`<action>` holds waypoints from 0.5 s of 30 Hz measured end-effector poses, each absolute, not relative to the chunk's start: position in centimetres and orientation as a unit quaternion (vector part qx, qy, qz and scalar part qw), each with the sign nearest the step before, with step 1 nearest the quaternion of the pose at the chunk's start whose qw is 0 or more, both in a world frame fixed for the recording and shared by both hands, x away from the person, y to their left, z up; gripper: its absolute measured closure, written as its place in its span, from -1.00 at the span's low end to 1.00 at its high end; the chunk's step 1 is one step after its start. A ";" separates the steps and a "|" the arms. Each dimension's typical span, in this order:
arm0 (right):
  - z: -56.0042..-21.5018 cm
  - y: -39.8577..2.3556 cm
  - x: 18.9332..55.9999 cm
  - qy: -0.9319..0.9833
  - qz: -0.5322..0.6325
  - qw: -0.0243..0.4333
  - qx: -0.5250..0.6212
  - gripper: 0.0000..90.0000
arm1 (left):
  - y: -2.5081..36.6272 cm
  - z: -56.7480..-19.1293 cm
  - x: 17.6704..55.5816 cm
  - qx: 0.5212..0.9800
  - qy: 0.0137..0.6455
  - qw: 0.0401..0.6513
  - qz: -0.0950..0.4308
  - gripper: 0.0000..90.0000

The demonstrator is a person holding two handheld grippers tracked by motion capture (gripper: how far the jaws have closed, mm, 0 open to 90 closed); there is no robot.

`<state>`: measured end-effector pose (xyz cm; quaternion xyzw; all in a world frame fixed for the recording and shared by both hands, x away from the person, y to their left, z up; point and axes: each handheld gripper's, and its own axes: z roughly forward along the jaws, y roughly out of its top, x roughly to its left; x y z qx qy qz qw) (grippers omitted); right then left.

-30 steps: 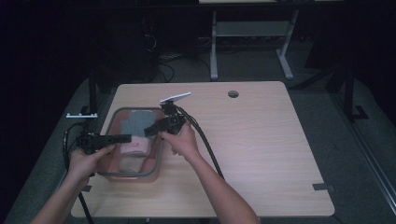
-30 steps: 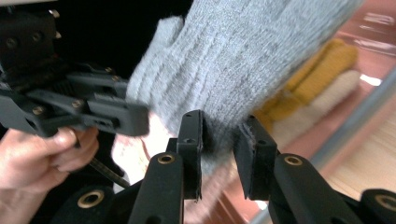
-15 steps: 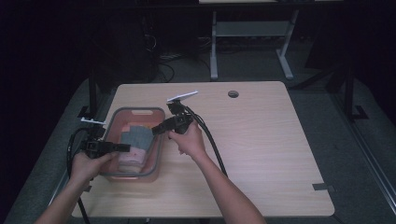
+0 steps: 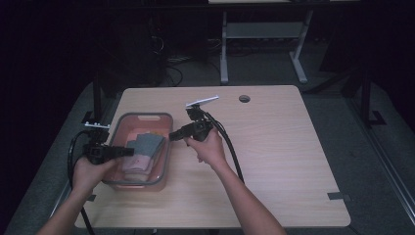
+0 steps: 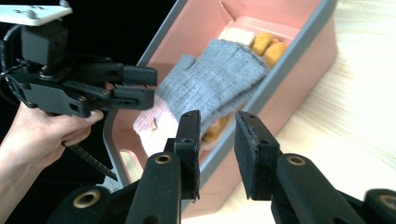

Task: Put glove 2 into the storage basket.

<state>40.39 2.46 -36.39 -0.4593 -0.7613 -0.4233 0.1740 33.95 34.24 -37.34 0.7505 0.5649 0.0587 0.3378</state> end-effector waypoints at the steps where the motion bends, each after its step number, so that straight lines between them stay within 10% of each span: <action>1: -36.4 2.1 40.3 -0.759 -0.426 0.176 -0.460 0.54 | 34.3 -37.1 33.9 0.748 0.564 0.343 0.064 0.03; 15: -36.6 -1.2 39.4 -0.750 -0.432 0.162 -0.473 0.34 | 32.5 -34.5 33.5 0.747 0.534 0.390 0.074 0.02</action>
